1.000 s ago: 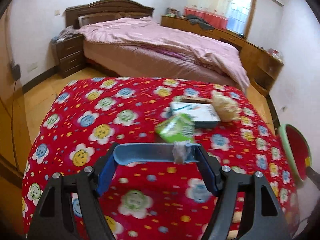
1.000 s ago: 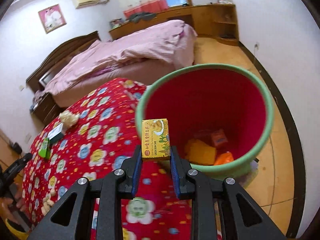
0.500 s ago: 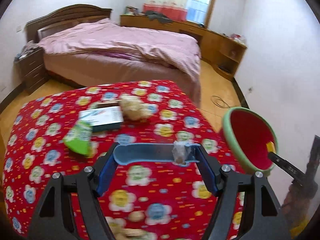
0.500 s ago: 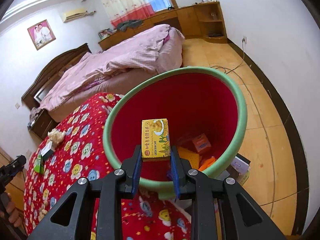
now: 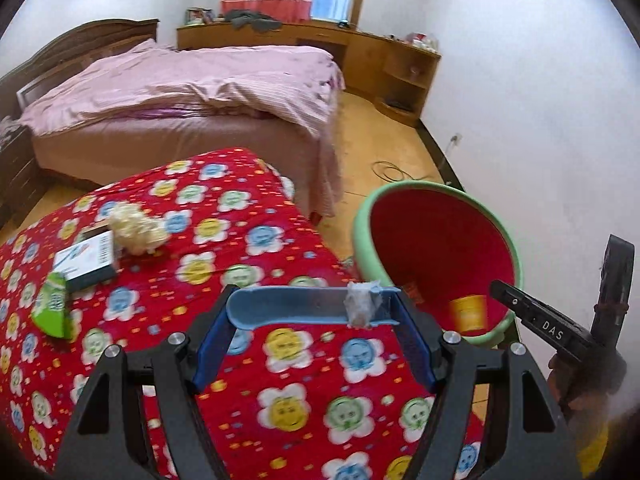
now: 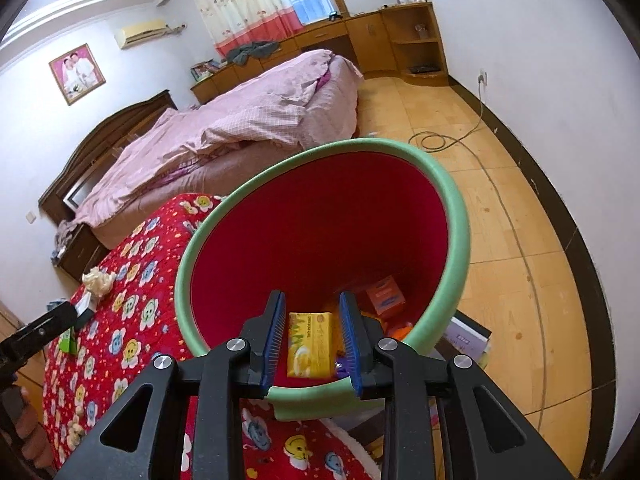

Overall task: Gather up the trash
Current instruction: 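Open the right tool over the bin while the left tool releases the blue piece into it, then move both tools back from the bin to the bedspread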

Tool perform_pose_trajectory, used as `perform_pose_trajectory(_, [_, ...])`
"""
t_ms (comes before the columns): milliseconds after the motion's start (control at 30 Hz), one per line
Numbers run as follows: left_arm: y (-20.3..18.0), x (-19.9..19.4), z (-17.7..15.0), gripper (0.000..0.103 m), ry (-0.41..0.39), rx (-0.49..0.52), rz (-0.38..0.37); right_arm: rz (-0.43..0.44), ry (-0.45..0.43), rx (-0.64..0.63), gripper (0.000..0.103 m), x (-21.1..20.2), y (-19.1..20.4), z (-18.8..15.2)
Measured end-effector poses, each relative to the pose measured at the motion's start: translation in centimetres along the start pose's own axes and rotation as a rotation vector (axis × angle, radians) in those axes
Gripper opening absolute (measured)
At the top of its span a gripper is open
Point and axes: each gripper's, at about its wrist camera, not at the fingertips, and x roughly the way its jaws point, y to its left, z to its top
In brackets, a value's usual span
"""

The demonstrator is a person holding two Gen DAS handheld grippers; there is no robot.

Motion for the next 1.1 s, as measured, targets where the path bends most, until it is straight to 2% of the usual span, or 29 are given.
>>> perform_pose_trajectory(67, [-0.7,0.7,0.2,0.074,0.011,0.007,-0.011,0.006,-0.009,0.005,0.031,-0.4,-0.3,0.0])
perform_pose_trajectory(100, [-1.2,1.1,0.2,0.074,0.018,0.012,-0.017,0.003,-0.014,0.009,0.038,-0.6,-0.5,0.1])
perform_pose_trajectory(167, [-2.0,1.8,0.3,0.074,0.029,0.026,-0.027,-0.015,-0.028,0.013,0.045,-1.1,-0.9,0.1])
perform_pose_trajectory(733, [-9.6,7.7,0.7,0.074,0.109,0.191,-0.080,-0.065,-0.093,0.118,0.050,-4.5,-5.8,-0.6])
perform_pose_trajectory(1100, [-11.5,8.7,0.4,0.074,0.122,0.223,-0.091,-0.066,-0.098,0.149,0.050,-4.9,-6.8,-0.4])
